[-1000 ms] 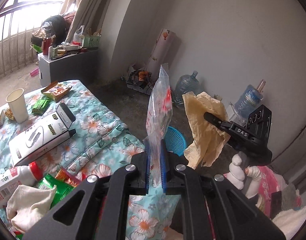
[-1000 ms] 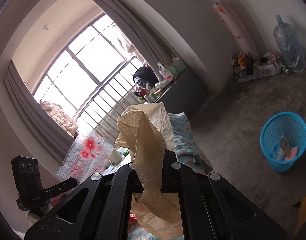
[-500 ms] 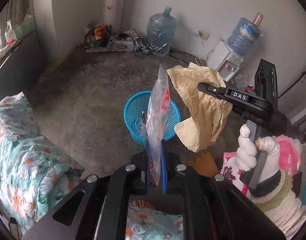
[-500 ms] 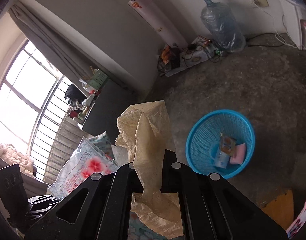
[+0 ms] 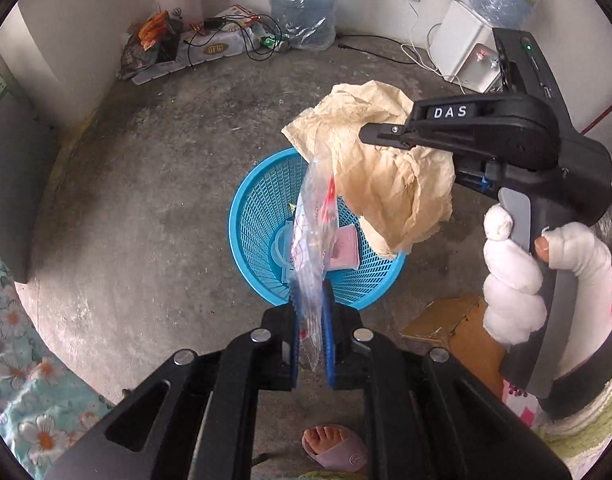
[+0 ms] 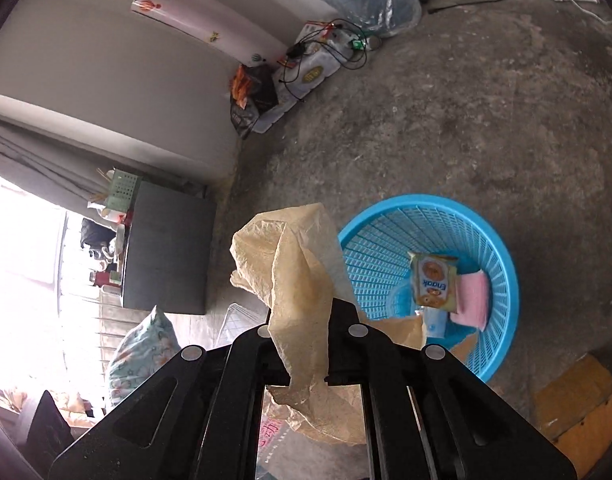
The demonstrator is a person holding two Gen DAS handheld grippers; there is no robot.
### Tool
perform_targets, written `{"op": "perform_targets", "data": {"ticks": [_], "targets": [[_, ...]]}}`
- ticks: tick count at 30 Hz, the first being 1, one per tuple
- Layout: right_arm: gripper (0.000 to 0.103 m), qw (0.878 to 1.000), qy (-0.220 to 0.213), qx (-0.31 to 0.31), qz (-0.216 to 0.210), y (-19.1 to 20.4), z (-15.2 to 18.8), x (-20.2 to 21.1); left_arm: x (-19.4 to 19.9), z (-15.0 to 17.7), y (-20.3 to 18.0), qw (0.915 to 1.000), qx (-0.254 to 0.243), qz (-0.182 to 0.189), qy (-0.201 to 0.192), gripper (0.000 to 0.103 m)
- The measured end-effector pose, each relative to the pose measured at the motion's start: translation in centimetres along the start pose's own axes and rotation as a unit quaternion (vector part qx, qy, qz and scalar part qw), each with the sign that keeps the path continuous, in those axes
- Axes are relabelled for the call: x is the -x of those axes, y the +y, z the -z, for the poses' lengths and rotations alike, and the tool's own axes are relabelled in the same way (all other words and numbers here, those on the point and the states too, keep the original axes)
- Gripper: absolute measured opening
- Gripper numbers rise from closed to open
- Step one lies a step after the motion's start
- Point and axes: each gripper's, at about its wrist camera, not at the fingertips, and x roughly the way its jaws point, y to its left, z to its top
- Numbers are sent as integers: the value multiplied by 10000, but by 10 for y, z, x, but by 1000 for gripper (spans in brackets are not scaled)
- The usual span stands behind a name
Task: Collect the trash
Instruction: 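Carry the tan paper and plastic bag to the blue wastebasket and open both tools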
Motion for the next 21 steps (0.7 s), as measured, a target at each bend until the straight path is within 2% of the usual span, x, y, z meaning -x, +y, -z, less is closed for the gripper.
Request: {"op": "perform_targets", "data": {"ticks": [2,3,4,5,6,10,14,17,21], "targets": [[24,10000,51,-66,9,-4,-6,-11,-13,-4,0,10000,-31,52,18,15],[29,9999,37,-101,76,-7,-8,-15,-17,-5,0,10000,-14,30,-7,27],[39,9998,10,-141,150,-11,-9,-18,-19,-6,1,10000,43,16,-76,41],[47,9997,22,-200,157,-15,-10,-21,-21,-8,3,9998,114,5,-144,47],[48,9995,59,-269,174,-18,-12,-26,-22,-8,4,9996,166,8,-217,51],[51,9986,191,-437,250,-31,-9,-29,-14,-9,12,9987,340,155,-346,52],[54,9992,212,-259,237,-29,-4,-20,13,-9,21,9966,529,231,-595,52],[54,9994,228,-177,209,-24,-2,-11,47,-4,22,9944,585,347,-814,52],[54,9997,175,-162,104,-20,5,9,110,15,27,9896,643,487,-1188,52]]}}
